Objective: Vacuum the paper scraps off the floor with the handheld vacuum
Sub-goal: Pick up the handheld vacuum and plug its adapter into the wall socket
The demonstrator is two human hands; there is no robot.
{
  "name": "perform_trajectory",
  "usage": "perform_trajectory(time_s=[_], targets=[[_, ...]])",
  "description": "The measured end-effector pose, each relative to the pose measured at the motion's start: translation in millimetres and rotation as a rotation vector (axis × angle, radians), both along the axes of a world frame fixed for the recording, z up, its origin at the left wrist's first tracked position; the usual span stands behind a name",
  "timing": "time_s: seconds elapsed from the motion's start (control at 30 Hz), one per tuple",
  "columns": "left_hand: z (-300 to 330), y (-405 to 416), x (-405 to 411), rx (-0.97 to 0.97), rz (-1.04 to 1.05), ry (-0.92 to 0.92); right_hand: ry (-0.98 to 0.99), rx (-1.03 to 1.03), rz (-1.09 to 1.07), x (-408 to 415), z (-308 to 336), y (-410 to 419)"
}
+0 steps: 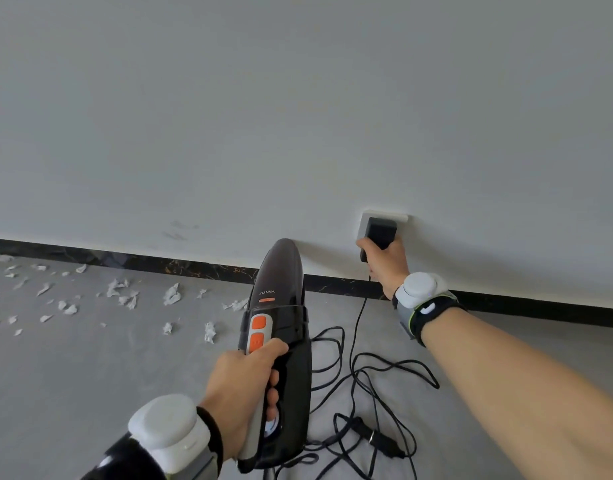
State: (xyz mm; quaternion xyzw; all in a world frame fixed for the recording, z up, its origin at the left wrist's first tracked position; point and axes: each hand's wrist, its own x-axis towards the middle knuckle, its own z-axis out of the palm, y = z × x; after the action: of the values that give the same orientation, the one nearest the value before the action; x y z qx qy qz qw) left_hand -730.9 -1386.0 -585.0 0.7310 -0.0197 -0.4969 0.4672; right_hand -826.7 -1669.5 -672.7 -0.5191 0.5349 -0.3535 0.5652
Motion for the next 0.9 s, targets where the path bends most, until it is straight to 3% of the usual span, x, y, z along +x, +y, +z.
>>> perform_trajectory(time_s=[0.23,0.47,0.57,0.67,0.77,0.9], targets=[[-2,2,3,0.010,0.011,-0.022,0.091,0.028,-0.020,8,-2,-5],[-3,8,8,0.009,0.017,-0.038,0.208,0.055,0.113,-3,0,-19],[-2,6,9,0.003,0.031,-0.026,0.340,0.134,0.215,-14,5,-19],[-1,5,11,-0.001,0.023,-0.018,0.461,0.017,0.230,-30,7,-17],[-1,5,12,0.006,0.011,-0.030,0.347,-0.159,0.140,-36,2,-18],[-1,6,11,0.008,0.006,-0.024,0.264,-0.176,0.084,-26,0,-16]])
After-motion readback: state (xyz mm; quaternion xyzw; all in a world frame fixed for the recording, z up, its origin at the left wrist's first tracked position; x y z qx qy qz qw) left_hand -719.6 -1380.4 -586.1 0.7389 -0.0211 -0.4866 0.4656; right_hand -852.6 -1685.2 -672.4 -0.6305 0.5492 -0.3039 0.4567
